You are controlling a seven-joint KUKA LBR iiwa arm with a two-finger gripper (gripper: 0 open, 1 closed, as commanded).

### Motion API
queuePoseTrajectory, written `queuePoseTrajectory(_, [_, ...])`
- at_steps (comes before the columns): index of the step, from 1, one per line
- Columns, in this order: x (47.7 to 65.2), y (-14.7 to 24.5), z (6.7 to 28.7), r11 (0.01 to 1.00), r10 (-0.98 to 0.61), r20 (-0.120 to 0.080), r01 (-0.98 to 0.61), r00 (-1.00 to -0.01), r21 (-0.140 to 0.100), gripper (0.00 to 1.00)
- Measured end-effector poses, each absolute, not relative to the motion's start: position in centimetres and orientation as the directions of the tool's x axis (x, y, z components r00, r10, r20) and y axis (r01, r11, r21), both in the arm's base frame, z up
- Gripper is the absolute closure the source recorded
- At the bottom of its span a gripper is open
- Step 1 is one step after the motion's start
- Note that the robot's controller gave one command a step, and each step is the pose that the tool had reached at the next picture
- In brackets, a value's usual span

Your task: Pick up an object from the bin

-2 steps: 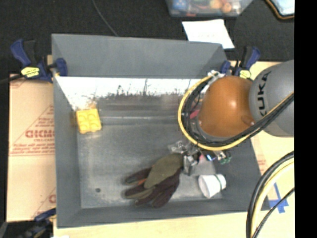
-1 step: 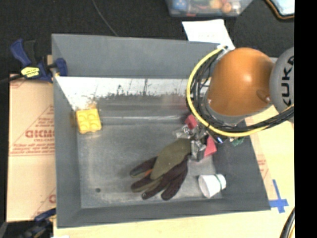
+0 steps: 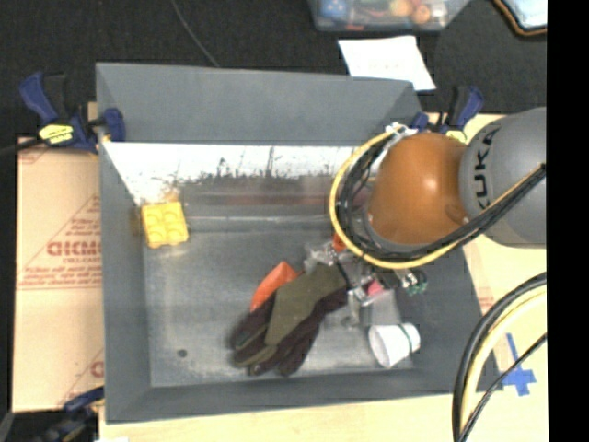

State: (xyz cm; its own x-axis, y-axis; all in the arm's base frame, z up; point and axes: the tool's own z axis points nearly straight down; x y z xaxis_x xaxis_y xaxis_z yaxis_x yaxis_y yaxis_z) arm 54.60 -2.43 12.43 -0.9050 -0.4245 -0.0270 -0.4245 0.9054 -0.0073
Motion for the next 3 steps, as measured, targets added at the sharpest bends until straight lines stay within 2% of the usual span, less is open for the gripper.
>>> queuePoseTrajectory(1, [54.8,-2.9,9.4,0.917,-0.398,-0.022,-0.398,-0.917,-0.004,0.00])
queuePoseTrajectory(2, [55.5,-2.5,7.2,0.920,-0.393,-0.031,-0.393,-0.919,-0.005,0.00])
queuePoseTrajectory(3, [55.3,-2.9,8.7,0.923,-0.384,-0.032,-0.384,-0.923,-0.006,1.00])
